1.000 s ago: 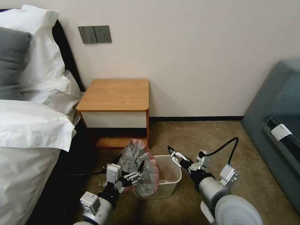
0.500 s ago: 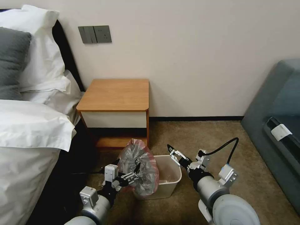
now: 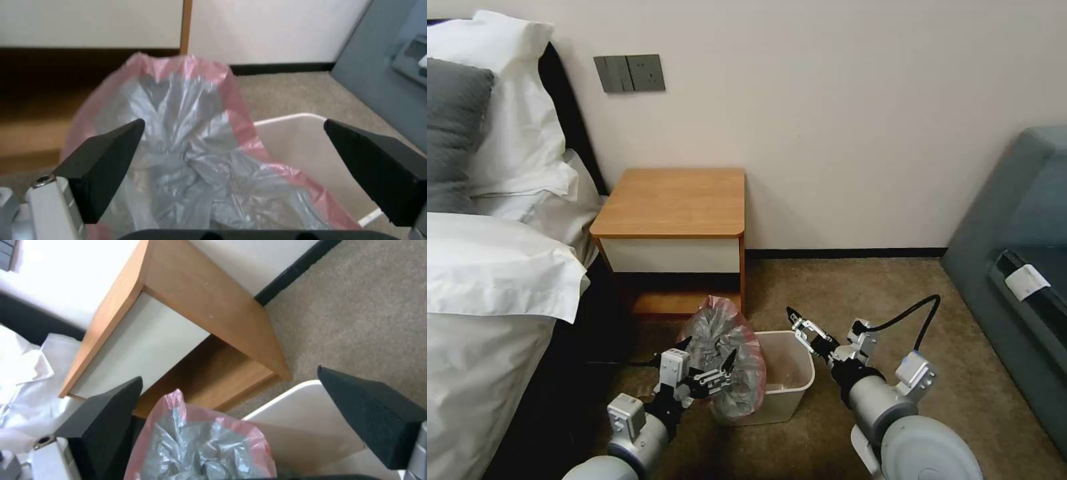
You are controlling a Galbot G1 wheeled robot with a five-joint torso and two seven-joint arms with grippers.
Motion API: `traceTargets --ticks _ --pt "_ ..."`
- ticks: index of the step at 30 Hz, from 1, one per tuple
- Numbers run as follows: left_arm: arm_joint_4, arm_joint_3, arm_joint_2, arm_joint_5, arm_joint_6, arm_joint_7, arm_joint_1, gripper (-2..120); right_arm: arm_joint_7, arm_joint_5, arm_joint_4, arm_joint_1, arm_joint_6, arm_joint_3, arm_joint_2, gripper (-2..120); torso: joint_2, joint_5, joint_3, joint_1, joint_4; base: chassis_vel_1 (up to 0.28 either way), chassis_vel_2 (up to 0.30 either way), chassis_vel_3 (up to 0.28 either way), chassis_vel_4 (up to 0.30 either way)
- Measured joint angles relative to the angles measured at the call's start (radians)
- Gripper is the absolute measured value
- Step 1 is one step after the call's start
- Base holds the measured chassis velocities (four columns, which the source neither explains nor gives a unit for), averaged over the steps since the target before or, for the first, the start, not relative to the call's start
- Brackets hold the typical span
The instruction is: Pick up the garbage bag from the table and place it over the trash can.
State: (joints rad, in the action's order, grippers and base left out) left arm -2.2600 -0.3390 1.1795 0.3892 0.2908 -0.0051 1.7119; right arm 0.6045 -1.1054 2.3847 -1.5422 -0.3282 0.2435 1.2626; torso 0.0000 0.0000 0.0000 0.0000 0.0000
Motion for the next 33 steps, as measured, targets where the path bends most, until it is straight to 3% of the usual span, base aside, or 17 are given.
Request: traceTargets --ticks 10,19,28,33 --pt "0.068 0.023 0.011 0.005 0.042 -0.109 -0.033 100 0.004 0.006 -0.006 0.0 0.005 0.004 0.005 100 0.0 0.0 0.0 0.0 0.0 0.0 0.0 0.0 0.0" --pt "0.104 0.027 0.025 -0.01 0.039 -0.118 -0.042 100 0.003 0.018 -0.022 0.003 0.007 0.004 0.01 100 0.0 0.0 0.0 0.0 0.0001 0.0 0.0 0.0 0.0" --pt "0.143 0.033 0.045 -0.017 0.04 -0.187 -0.064 100 0.004 0.039 -0.041 -0.008 0.018 0.002 0.002 100 0.0 0.0 0.0 0.0 0.0 0.0 0.0 0.0 0.0" --pt "0.147 0.036 0.046 -0.011 0.044 -0.189 -0.069 100 0.005 0.04 -0.042 -0.004 0.019 0.002 -0.001 100 0.0 0.0 0.0 0.0 0.0 0.0 0.0 0.0 0.0"
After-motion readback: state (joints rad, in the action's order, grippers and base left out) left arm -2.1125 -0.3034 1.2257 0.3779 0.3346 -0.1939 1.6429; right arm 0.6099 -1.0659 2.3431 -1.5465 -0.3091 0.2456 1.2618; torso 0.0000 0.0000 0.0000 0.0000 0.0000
